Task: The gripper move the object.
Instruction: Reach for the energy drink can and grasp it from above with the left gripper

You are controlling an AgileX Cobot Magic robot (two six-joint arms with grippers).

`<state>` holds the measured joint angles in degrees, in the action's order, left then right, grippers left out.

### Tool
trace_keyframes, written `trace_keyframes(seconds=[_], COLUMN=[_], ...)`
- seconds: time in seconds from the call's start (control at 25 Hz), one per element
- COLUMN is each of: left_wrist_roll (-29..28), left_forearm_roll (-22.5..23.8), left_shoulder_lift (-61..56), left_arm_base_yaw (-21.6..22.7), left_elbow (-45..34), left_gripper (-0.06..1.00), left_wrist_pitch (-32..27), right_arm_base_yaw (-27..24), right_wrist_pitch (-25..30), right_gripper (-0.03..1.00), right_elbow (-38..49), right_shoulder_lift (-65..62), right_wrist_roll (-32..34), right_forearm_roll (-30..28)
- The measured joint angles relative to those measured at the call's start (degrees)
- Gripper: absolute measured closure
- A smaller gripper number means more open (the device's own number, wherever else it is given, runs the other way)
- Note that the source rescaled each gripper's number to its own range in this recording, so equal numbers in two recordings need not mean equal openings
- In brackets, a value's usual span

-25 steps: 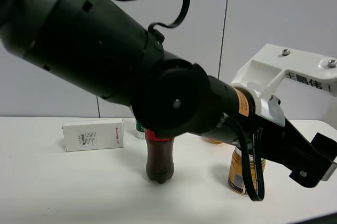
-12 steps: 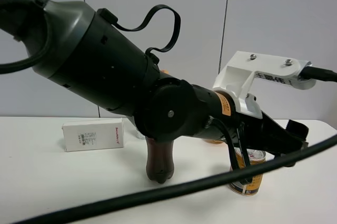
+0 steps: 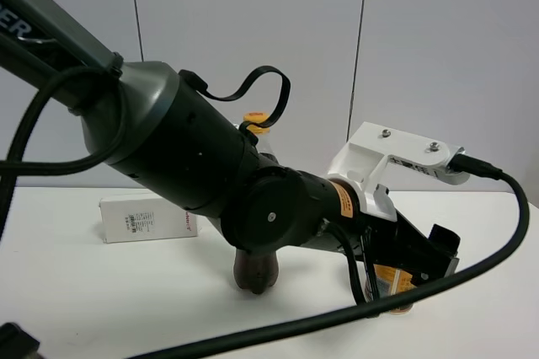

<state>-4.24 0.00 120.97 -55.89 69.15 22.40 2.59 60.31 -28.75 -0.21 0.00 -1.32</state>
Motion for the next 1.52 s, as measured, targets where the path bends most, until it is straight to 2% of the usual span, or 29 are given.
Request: trace_keyframes(seconds=[0.48,0.88,1.24,1.52], left_wrist_roll=[1.0,1.0,0.9,0.6], left_forearm_roll=[0.0,0.0,0.0,4.5], left_shoulder_lift=[3.5,4.4,6.3,7.7], left_arm_base_yaw=[0.2,3.0,3.3,3.3], left_elbow=[0.0,0.0,0.0,0.0], left_gripper=[-0.06,-0.06,-0.06,-0.06], left_wrist_pitch=[7.3,8.6,9.2,13.6], right_arm_base_yaw=[0.0,0.0,0.0,0.0], right_wrist_pitch=[0.0,0.0,0.0,0.0], right_gripper=[-0.03,-0.03,-0.03,-0.03], right_elbow=[0.0,0.0,0.0,0.0], right_shoulder_lift=[0.0,0.0,0.0,0.0], right_wrist_roll=[0.0,0.0,0.0,0.0], right_forearm_roll=[0.0,0.0,0.0,0.0])
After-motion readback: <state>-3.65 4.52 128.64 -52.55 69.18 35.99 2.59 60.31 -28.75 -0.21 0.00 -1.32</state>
